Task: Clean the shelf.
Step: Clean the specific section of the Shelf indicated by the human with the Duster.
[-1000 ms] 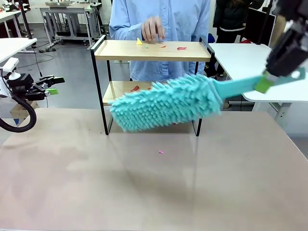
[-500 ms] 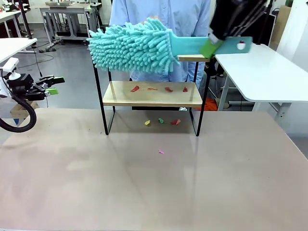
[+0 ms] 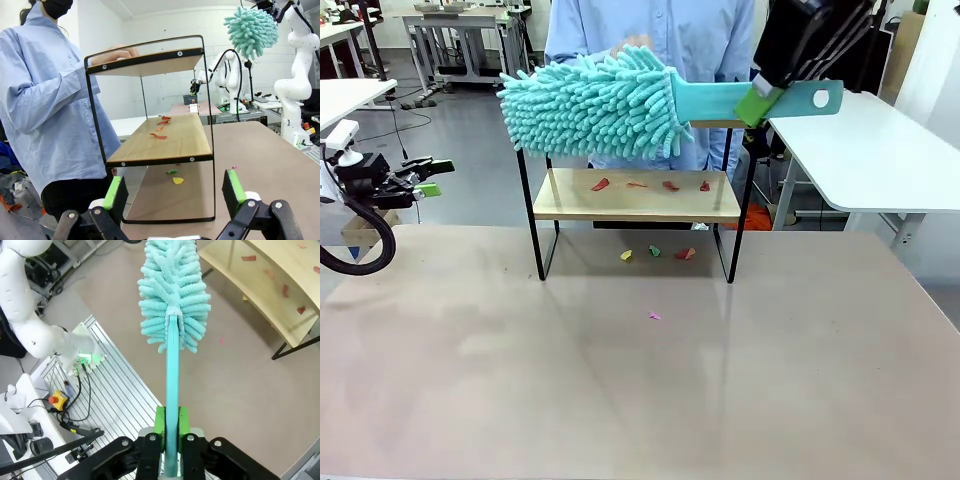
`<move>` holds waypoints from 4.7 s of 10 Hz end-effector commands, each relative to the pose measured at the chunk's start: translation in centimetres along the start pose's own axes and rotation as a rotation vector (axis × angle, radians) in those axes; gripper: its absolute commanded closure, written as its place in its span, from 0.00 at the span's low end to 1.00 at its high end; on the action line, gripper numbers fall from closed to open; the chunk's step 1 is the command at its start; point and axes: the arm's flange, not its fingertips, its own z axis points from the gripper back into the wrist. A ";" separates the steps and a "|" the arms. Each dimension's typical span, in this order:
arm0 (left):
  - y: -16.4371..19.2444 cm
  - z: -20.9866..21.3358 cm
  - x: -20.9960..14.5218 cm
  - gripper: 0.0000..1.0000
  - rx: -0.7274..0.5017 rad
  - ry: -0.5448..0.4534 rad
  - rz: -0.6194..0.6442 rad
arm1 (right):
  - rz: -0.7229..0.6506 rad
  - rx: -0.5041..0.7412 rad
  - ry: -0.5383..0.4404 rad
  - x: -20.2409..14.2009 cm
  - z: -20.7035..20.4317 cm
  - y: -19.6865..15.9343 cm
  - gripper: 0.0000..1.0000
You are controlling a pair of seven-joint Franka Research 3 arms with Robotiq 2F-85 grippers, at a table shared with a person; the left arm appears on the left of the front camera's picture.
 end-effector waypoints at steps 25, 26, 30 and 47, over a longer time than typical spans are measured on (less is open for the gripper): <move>-0.2 -0.1 0.2 0.00 -0.009 0.012 -0.016 | -0.701 -0.353 -0.278 20.4 -19.3 8.9 0.87; -0.2 -0.1 0.2 0.00 -0.009 0.012 -0.016 | -0.687 -0.325 -0.283 20.2 -18.7 9.1 0.87; -0.2 -0.1 0.2 0.00 -0.009 0.012 -0.016 | -0.661 -0.364 -0.274 20.7 -19.5 8.8 0.87; -0.2 -0.1 0.2 0.00 -0.009 0.012 -0.016 | -0.959 -0.515 -0.286 5.4 -8.5 -8.4 0.87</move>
